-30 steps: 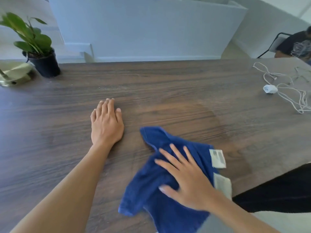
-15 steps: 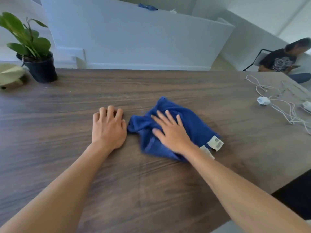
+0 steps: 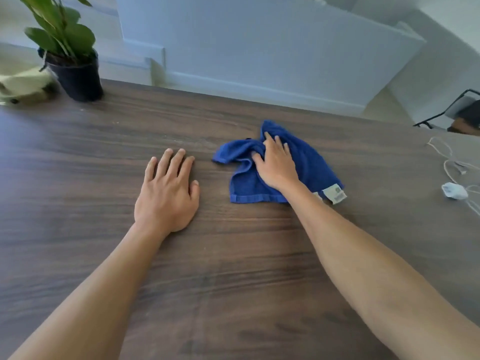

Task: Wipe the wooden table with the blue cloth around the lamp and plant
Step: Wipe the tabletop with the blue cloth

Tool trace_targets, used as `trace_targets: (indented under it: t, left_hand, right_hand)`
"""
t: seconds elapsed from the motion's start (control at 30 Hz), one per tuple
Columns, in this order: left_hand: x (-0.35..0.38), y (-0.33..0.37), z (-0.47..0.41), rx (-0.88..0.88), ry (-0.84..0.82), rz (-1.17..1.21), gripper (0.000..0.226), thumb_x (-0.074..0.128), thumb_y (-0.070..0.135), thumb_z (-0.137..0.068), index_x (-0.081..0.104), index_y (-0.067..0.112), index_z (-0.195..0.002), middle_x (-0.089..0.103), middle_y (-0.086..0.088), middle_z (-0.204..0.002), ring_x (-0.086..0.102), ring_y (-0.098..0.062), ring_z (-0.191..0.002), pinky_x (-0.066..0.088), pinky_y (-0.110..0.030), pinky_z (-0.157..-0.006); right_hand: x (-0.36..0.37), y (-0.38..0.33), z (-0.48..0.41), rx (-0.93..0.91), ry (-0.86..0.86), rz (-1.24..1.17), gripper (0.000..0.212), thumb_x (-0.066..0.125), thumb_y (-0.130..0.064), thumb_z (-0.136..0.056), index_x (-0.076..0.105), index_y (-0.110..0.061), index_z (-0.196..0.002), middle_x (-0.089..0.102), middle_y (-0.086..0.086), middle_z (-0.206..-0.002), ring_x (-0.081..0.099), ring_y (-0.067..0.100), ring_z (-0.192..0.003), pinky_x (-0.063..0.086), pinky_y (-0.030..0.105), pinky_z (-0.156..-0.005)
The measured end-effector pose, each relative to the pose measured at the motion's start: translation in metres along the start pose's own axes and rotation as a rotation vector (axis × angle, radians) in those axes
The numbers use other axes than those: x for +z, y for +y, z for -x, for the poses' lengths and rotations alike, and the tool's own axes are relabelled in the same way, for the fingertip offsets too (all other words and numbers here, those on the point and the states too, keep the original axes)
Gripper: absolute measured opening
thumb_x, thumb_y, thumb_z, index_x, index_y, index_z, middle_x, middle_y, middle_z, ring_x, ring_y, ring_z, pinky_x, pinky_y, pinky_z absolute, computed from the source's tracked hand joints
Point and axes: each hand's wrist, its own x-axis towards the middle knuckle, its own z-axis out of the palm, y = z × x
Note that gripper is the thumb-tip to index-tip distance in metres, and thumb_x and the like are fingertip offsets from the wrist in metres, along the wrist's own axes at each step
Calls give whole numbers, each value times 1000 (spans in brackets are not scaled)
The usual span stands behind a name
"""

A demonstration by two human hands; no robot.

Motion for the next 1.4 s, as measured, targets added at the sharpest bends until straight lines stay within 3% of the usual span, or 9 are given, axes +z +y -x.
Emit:
trace_targets:
  t: [0.17, 0.27, 0.43, 0.6, 0.7, 0.83, 0.97, 1.23, 1.4]
  left_hand:
    - [0, 1, 5, -37, -15, -7, 67, 21, 39, -92, 31, 6, -149, 29, -7, -157, 17, -21, -148, 10, -41, -122]
    - [0, 1, 3, -49, -2, -7, 67, 21, 40, -92, 32, 6, -149, 29, -6, -158, 16, -19, -148, 9, -39, -122]
    - [-1, 1, 3, -51, 24, 6, 65, 25, 41, -92, 37, 8, -147, 34, -4, -156, 20, -17, -147, 12, -39, -121]
    - [-4, 3, 3, -60, 8, 2, 65, 26, 43, -93, 34, 10, -149, 31, -2, -157, 17, -14, -148, 11, -38, -122]
    - [-5, 4, 4, -65, -4, 7, 66, 26, 44, -93, 33, 10, -149, 31, -3, -157, 17, -13, -148, 12, -37, -121]
    - [-4, 3, 3, -76, -1, 15, 65, 25, 45, -94, 32, 12, -150, 29, 0, -158, 13, -11, -148, 11, -36, -122]
    - [-5, 2, 2, -74, 0, 20, 65, 25, 46, -94, 30, 13, -151, 27, 2, -158, 11, -9, -149, 10, -36, -122]
    - [0, 6, 3, -210, 67, 5, 65, 36, 45, -90, 44, 4, -139, 44, -10, -146, 32, -23, -141, 21, -39, -119]
    - [10, 1, 20, -135, -15, 6, 68, 34, 52, -91, 46, 7, -141, 39, -8, -152, 29, -19, -144, 16, -35, -119]
  right_hand:
    - [-9, 18, 111, -331, -148, -140, 49, 61, -34, -90, 46, -13, -132, 46, -1, -143, 39, 16, -136, 28, 29, -113]
    - [-27, 81, 91, -180, -56, -79, 48, 68, -24, -81, 51, -12, -124, 53, 3, -121, 49, 26, -117, 33, 29, -99]
    - [-14, 66, -74, 36, 30, -18, 56, 42, -34, -98, 30, -14, -150, 27, 12, -154, 29, 34, -140, 26, 43, -115]
    - [27, -40, -78, -388, -45, -33, 55, 45, -37, -95, 39, -14, -145, 38, 7, -151, 36, 26, -137, 30, 40, -113]
    - [10, -4, 5, -544, -101, -142, 41, 56, -34, -90, 50, -20, -129, 46, -6, -134, 43, 15, -125, 39, 29, -99]
    - [-18, 62, -27, -298, -17, -123, 22, 52, -29, -91, 49, -19, -111, 47, -1, -119, 55, 23, -105, 43, 35, -80]
    - [-14, 27, -146, -62, 31, -112, 41, 33, -42, -90, 51, -17, -118, 62, 8, -115, 62, 31, -105, 48, 37, -81]
    - [34, -36, -68, -565, -157, -128, 45, 51, -31, -91, 42, -22, -134, 55, 0, -135, 53, 20, -121, 46, 37, -93]
    - [2, 67, -85, -335, -67, -115, 26, 49, -36, -89, 48, -17, -107, 52, 3, -117, 57, 27, -104, 39, 34, -76]
